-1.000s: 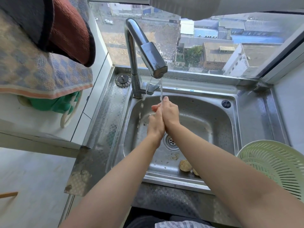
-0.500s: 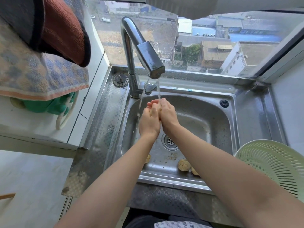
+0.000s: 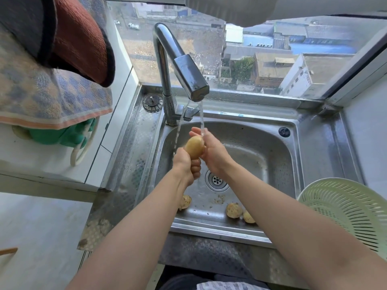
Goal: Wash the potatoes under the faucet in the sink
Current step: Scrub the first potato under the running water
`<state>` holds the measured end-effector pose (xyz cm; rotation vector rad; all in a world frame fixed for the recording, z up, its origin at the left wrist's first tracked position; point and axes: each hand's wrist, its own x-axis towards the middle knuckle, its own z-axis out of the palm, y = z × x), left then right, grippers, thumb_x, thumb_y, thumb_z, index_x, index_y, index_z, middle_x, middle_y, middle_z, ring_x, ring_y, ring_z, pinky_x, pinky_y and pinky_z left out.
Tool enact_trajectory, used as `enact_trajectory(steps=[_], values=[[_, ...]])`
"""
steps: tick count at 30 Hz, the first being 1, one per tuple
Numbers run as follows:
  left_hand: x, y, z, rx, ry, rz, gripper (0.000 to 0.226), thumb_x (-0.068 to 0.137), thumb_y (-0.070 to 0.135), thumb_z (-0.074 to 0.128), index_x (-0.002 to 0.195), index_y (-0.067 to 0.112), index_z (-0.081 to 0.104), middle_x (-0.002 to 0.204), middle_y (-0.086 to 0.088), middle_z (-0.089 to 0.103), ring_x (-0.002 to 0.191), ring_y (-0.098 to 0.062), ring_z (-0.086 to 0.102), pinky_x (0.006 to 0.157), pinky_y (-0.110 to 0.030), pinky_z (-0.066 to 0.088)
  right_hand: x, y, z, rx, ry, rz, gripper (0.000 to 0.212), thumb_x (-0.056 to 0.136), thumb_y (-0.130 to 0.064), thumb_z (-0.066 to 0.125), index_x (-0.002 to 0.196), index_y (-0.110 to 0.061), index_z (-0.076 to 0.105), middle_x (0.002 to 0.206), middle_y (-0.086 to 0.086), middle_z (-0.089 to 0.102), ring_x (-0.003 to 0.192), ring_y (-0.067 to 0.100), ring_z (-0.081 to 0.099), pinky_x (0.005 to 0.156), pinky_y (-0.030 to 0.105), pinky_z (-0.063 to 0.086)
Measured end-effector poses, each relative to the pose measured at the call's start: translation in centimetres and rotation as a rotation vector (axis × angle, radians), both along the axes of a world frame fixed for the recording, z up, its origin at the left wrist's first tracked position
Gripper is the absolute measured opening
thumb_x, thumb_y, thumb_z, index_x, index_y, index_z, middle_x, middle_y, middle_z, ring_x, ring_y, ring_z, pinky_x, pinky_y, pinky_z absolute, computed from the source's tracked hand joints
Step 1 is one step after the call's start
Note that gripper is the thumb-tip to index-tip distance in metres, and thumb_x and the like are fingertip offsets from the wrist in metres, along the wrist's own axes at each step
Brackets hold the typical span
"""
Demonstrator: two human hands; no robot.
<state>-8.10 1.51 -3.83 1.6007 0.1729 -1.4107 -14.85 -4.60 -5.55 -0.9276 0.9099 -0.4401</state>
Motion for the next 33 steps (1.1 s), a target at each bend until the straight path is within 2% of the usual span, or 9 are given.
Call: enact_trajectory(steps=[3, 5, 8, 14, 19, 22, 25, 29, 33], values=[[-0.3, 0.2, 0.1, -0.029, -0.066, -0.091, 0.047, 0.098, 0.047, 0.023, 0.072, 0.017, 0.05, 0.04, 0.002, 0.032, 0.031, -0.01, 0.024, 0.035, -0.013, 0.019, 0.5, 0.5, -0.3, -0.143, 0.1, 0.011, 0.008, 0.094, -0.023, 0.057, 0.093, -0.017, 0.062, 0.099, 0.01, 0.067, 0.088, 0.022, 0.062, 0.072, 0.033, 0.053], [-1.5, -0.1, 0.1, -0.075, -0.237, -0.165, 0.052, 0.095, 0.055, 0.029, 0.086, 0.012, 0.058, 0.05, -0.008, 0.046, 0.038, -0.019, 0.041, 0.036, -0.022, 0.033, 1.2, -0.1, -0.2, -0.148, 0.253, -0.183, 0.018, 0.095, -0.024, 0.054, 0.08, -0.016, 0.061, 0.088, 0.012, 0.068, 0.083, 0.026, 0.064, 0.069, 0.037, 0.056], [-2.5, -0.6, -0.3, -0.13, -0.523, -0.169, 0.071, 0.085, 0.066, 0.035, 0.1, 0.002, 0.063, 0.097, -0.031, 0.065, 0.089, -0.047, 0.063, 0.073, -0.053, 0.054, 1.4, -0.9, 0.2, -0.051, 0.191, -0.272, 0.032, 0.1, -0.03, 0.044, 0.08, -0.015, 0.064, 0.084, 0.013, 0.072, 0.082, 0.028, 0.067, 0.081, 0.044, 0.057], [-0.7, -2.1, -0.4, 0.112, -0.649, -0.167, 0.06, 0.1, 0.042, 0.02, 0.11, 0.004, 0.066, 0.112, -0.021, 0.066, 0.104, -0.036, 0.059, 0.095, -0.044, 0.047, -0.7, -0.3, 0.5, -0.113, -0.015, -0.121, 0.006, 0.09, -0.019, 0.066, 0.092, -0.017, 0.061, 0.105, 0.024, 0.067, 0.091, 0.025, 0.062, 0.079, 0.039, 0.054], [-2.9, -2.0, 0.4, -0.034, -0.81, -0.34, 0.042, 0.102, 0.034, 0.021, 0.12, 0.006, 0.047, 0.12, -0.018, 0.059, 0.113, -0.035, 0.054, 0.089, -0.04, 0.041, 0.1, -1.4, 0.5, -0.15, 0.386, -0.372, 0.032, 0.095, -0.03, 0.05, 0.068, -0.014, 0.056, 0.073, 0.005, 0.06, 0.077, 0.023, 0.056, 0.074, 0.038, 0.049], [-2.3, -2.6, 0.2, -0.045, -0.754, -0.298, 0.037, 0.096, 0.033, 0.038, 0.126, 0.012, 0.04, 0.131, -0.015, 0.038, 0.12, -0.034, 0.044, 0.101, -0.048, 0.04, 0.5, -1.3, 0.1, -0.139, 0.553, -0.291, 0.034, 0.097, -0.03, 0.04, 0.081, -0.005, 0.056, 0.086, 0.01, 0.058, 0.084, 0.026, 0.054, 0.075, 0.037, 0.044], [-1.1, -3.3, -0.6, -0.142, -0.647, -0.254, 0.037, 0.085, 0.039, 0.04, 0.102, 0.011, 0.056, 0.117, -0.016, 0.049, 0.103, -0.037, 0.058, 0.089, -0.057, 0.051, 0.7, -0.4, -0.1, -0.091, 0.497, -0.119, 0.05, 0.096, -0.042, 0.039, 0.099, 0.0, 0.065, 0.091, 0.014, 0.065, 0.083, 0.027, 0.063, 0.074, 0.038, 0.056], [-0.1, -3.1, 0.2, -0.204, -0.57, -0.211, 0.038, 0.092, 0.034, 0.039, 0.089, 0.01, 0.069, 0.093, -0.015, 0.068, 0.084, -0.029, 0.064, 0.075, -0.043, 0.054, 0.0, 0.2, 0.6, -0.12, 0.378, -0.118, 0.044, 0.101, -0.04, 0.031, 0.098, -0.016, 0.067, 0.07, 0.006, 0.057, 0.052, 0.014, 0.048, 0.041, 0.021, 0.037], [1.6, -3.0, -0.1, -0.34, -0.044, -0.024, 0.036, 0.089, 0.027, 0.044, 0.077, 0.014, 0.075, 0.099, -0.009, 0.073, 0.08, -0.024, 0.064, 0.066, -0.032, 0.05, -0.7, -0.2, 1.4, 0.084, 0.303, 0.096, 0.043, 0.099, -0.047, 0.03, 0.102, -0.011, 0.054, 0.05, 0.002, 0.047, 0.038, 0.009, 0.032, 0.036, 0.018, 0.023]])
